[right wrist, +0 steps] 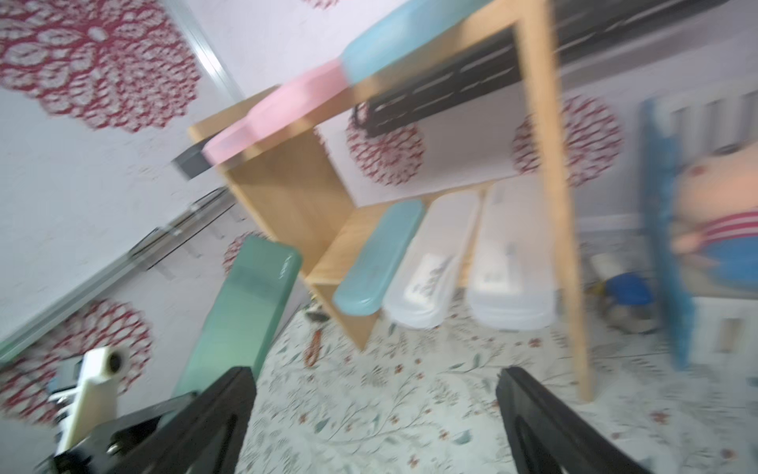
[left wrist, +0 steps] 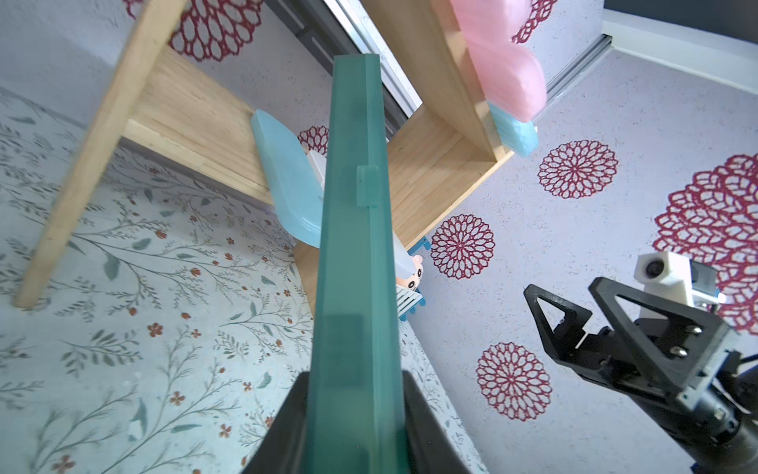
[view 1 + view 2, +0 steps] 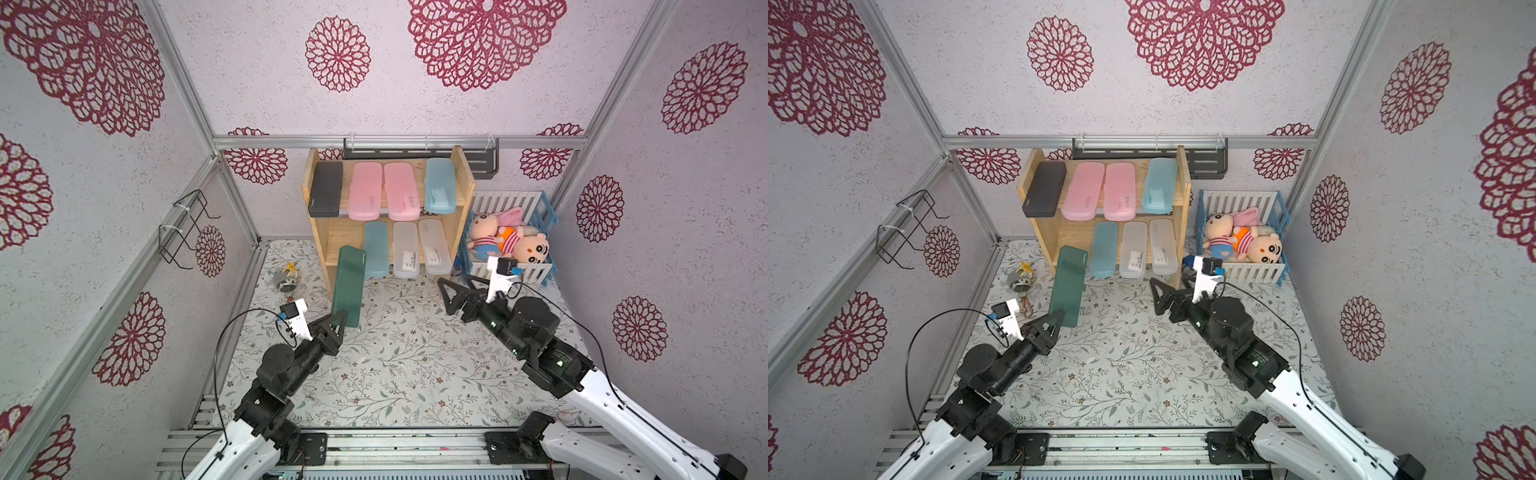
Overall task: Remove the pencil cases from the shelf
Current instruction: Pick up the pencil case from the shelf.
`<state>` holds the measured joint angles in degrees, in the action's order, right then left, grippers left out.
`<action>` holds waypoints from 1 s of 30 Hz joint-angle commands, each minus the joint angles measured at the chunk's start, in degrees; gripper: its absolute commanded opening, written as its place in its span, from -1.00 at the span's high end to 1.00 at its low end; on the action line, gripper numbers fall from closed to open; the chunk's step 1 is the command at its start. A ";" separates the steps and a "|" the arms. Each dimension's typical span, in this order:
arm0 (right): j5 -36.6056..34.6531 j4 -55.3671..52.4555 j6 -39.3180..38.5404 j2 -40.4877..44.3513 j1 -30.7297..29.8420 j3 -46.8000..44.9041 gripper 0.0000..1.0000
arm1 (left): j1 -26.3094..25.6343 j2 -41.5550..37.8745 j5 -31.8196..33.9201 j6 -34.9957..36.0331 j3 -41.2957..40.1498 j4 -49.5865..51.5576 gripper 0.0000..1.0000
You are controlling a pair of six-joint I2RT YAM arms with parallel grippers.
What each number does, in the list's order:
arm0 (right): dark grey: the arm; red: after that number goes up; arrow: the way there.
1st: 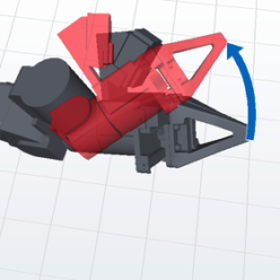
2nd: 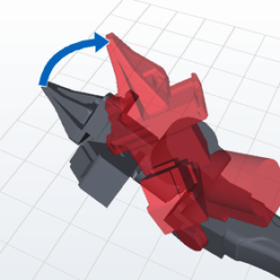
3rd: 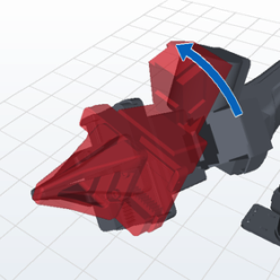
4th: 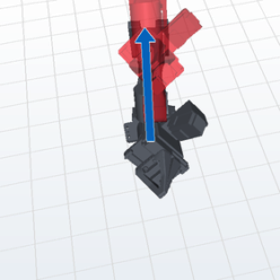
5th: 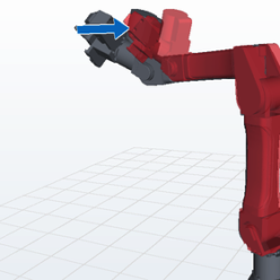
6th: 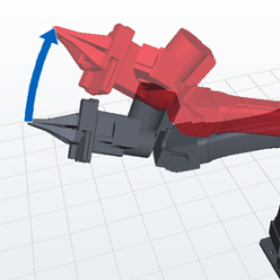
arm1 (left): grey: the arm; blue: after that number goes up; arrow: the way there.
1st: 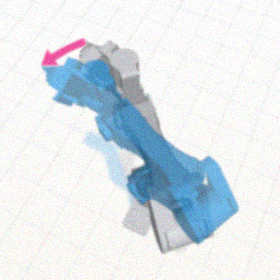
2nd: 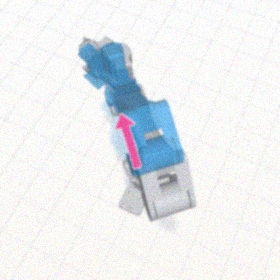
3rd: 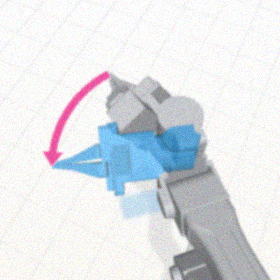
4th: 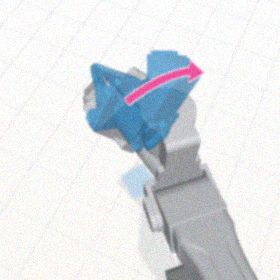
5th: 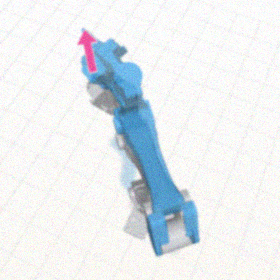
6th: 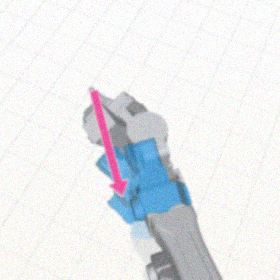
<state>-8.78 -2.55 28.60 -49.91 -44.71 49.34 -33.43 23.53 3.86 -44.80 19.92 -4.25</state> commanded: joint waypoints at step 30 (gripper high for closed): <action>-5.23 17.17 15.72 -34.99 -20.27 15.31 -0.98 | -21.15 -12.28 23.36 23.27 -5.54 -1.87 1.00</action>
<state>-15.86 11.46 44.23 -84.27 -65.87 62.48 -53.80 12.58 27.55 -22.26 14.09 -3.14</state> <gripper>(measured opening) 0.991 0.074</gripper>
